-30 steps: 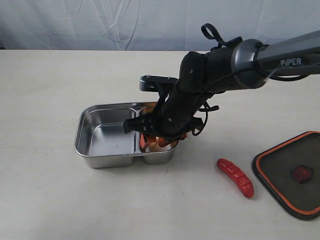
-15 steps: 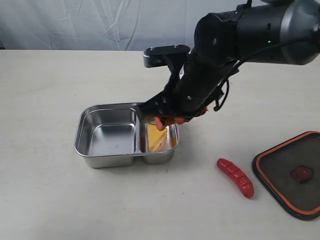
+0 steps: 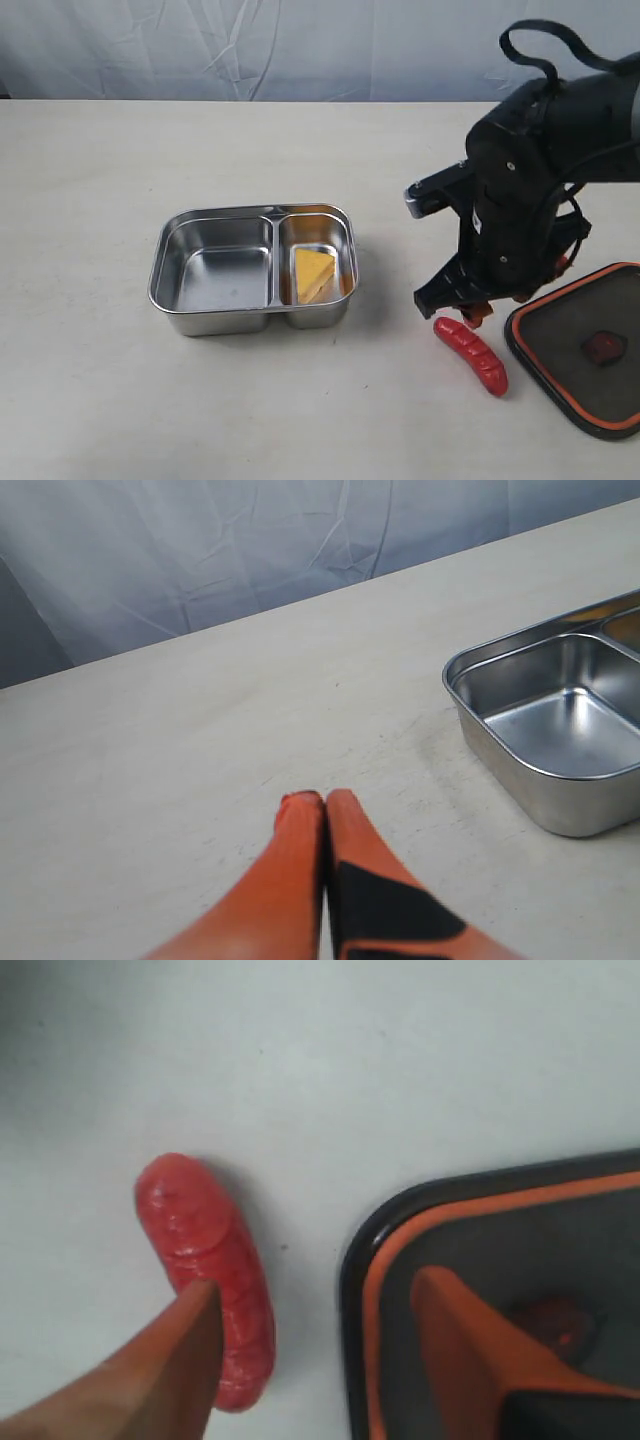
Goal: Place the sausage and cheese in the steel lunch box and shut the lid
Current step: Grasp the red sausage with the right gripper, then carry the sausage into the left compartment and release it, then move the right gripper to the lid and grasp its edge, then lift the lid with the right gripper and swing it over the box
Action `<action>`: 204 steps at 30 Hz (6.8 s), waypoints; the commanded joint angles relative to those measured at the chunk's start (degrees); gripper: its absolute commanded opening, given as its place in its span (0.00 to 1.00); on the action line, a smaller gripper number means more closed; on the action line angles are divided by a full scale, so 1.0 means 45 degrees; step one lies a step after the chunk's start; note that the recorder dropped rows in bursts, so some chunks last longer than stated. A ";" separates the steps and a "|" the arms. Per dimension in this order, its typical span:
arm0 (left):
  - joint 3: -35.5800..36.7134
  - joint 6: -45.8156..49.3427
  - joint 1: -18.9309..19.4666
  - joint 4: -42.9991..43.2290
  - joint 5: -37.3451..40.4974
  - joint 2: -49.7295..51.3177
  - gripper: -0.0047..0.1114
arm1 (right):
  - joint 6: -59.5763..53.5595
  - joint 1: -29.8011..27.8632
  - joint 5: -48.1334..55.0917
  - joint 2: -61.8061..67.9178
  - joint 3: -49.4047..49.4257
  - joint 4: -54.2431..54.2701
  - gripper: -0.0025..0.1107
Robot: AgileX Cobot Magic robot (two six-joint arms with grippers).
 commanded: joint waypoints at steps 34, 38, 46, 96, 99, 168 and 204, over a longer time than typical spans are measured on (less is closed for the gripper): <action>0.0023 -0.0055 0.0064 -0.0064 -0.0071 -0.0053 0.04 | -0.0987 -0.0104 -0.3134 0.0772 0.1732 0.1374 0.49; 0.0023 -0.0055 0.0064 -0.0064 -0.0071 -0.0053 0.04 | -0.0987 -0.0104 -0.3134 0.1235 0.1732 0.1374 0.44; 0.0023 -0.0055 0.0064 -0.0064 -0.0071 -0.0053 0.04 | -0.0987 -0.0080 -0.2524 -0.0118 0.1709 0.1989 0.03; 0.0023 -0.0055 0.0064 -0.0059 -0.0097 -0.0053 0.04 | -0.1459 0.2780 0.2705 0.0713 -0.6006 0.0881 0.39; 0.0023 -0.0055 0.0064 -0.0059 -0.0097 -0.0053 0.04 | 0.0064 0.1917 0.2640 -0.0647 -0.4063 -0.0636 0.40; 0.0023 0.0810 0.0064 0.2759 -0.1882 -0.0053 0.04 | -1.1678 0.0043 -0.0523 -1.0182 0.2383 1.6796 0.02; -0.0526 -0.4521 0.0064 -1.3739 0.1464 -0.0053 0.04 | -1.3645 0.0063 -0.0719 -1.0015 0.2383 2.0843 0.02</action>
